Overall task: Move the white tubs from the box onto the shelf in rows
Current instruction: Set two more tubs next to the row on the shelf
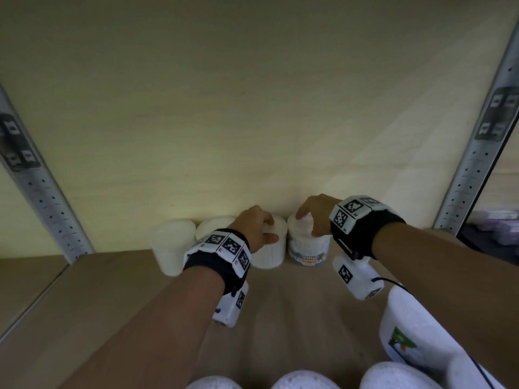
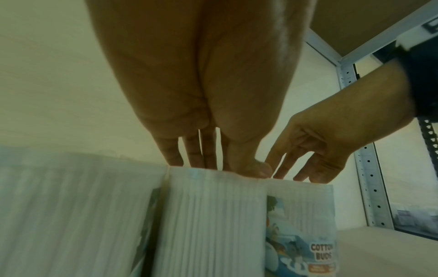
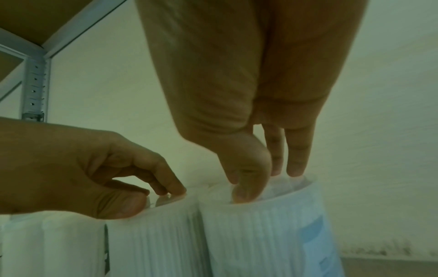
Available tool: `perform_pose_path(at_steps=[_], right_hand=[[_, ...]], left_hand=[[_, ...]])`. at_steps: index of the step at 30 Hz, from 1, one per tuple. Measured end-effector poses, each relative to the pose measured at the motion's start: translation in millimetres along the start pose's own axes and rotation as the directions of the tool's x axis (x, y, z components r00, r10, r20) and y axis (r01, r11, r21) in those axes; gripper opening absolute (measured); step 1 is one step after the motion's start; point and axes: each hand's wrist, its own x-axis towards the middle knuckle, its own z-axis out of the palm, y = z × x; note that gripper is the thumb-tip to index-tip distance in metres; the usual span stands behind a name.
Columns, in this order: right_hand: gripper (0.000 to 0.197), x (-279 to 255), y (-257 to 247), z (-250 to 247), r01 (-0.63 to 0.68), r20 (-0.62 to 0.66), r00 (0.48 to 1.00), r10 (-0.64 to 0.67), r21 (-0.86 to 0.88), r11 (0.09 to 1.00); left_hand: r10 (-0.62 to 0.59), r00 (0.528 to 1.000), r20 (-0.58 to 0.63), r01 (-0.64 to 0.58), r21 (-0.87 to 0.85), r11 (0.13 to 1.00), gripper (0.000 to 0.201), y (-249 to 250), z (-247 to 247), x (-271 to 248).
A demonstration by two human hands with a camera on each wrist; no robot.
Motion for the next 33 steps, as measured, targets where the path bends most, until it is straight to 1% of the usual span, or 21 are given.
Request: perform_pose_path(at_steps=[1,3,7,10,12,15,17,19,21,23,24,26,27,29,30,31,33], right_hand=[[0.053,0.1,0.3,0.9,0.002,0.011,1.000,-0.002,0.018,1.000],[0.056,-2.0,-0.9,0.0,0.012,0.030,0.999,-0.013,0.003,1.000],[0.054,-5.0,-0.3,-0.1,0.044,-0.007,0.999,-0.044,-0.045,0.998],[0.060,-7.0,1.9,0.3,0.079,0.004,0.997,-0.079,-0.083,0.993],[0.055,-9.8,0.9,-0.7,0.095,0.006,0.995,-0.095,-0.092,0.991],[0.040,-10.6,-3.1,-0.6,0.104,0.022,0.995,-0.102,-0.106,0.989],[0.038,-12.5,-7.4,-2.1,0.096,0.041,0.995,-0.092,-0.116,0.989],[0.038,-14.8,-10.0,-4.4,0.091,0.057,0.995,-0.084,-0.115,0.989],[0.039,-16.1,-10.9,-5.6,0.084,0.050,0.996,-0.079,-0.105,0.991],[0.039,-18.5,-13.5,-7.6,0.066,0.059,0.996,-0.061,-0.097,0.993],[0.040,-18.9,-13.6,-8.4,0.053,0.066,0.997,-0.047,-0.091,0.994],[0.040,-18.6,-14.9,-10.4,0.042,0.060,0.998,-0.038,-0.074,0.996],[0.040,-18.7,-15.3,-11.5,0.037,0.062,0.998,-0.033,-0.070,0.997],[0.041,-19.1,-17.1,-12.5,0.024,0.069,0.997,-0.019,-0.069,0.997],[0.041,-19.6,-18.2,-13.0,0.018,0.071,0.997,-0.013,-0.070,0.997],[0.041,-20.0,-19.8,-13.2,0.018,0.073,0.997,-0.013,-0.068,0.998],[0.040,-21.3,-20.9,-13.8,0.029,0.077,0.997,-0.022,-0.097,0.995]], left_hand=[[0.001,1.000,-0.002,-0.001,-0.002,1.000,0.047,0.1,0.2,-0.1],[0.007,1.000,0.004,-0.007,-0.002,1.000,0.047,-0.1,-0.1,-0.4],[0.014,1.000,0.024,-0.015,0.021,1.000,0.047,0.3,-1.7,0.2],[0.026,0.998,0.053,-0.028,0.021,0.999,0.047,0.8,-4.2,0.3],[0.041,0.997,0.065,-0.042,0.020,0.999,0.046,0.1,-5.7,0.7],[0.041,0.997,0.070,-0.043,0.029,0.999,0.044,0.7,-7.1,-0.1],[0.053,0.995,0.084,-0.057,0.041,0.998,0.044,2.3,-9.5,-1.0],[0.084,0.990,0.117,-0.091,0.054,0.994,0.042,3.1,-14.3,-1.0],[0.127,0.976,0.178,-0.141,0.073,0.987,0.038,3.1,-21.7,-0.1],[0.152,0.964,0.218,-0.165,0.045,0.985,0.039,1.3,-29.8,0.9],[0.150,0.967,0.205,-0.151,-0.008,0.988,0.043,0.5,-31.9,1.5],[0.115,0.988,0.102,-0.106,-0.093,0.990,0.046,-1.2,-32.4,1.2],[0.090,0.995,0.036,-0.086,-0.103,0.991,0.043,-1.4,-30.8,0.8],[0.054,0.994,-0.090,-0.062,-0.084,0.995,0.028,-3.8,-23.6,3.5],[0.035,0.992,-0.121,-0.043,-0.062,0.997,0.022,-3.5,-19.6,5.0],[0.007,0.993,-0.119,-0.011,-0.028,1.000,0.024,-2.5,-15.8,6.0],[-0.054,0.996,-0.074,0.059,0.068,0.996,0.039,-0.7,-6.8,8.8]])
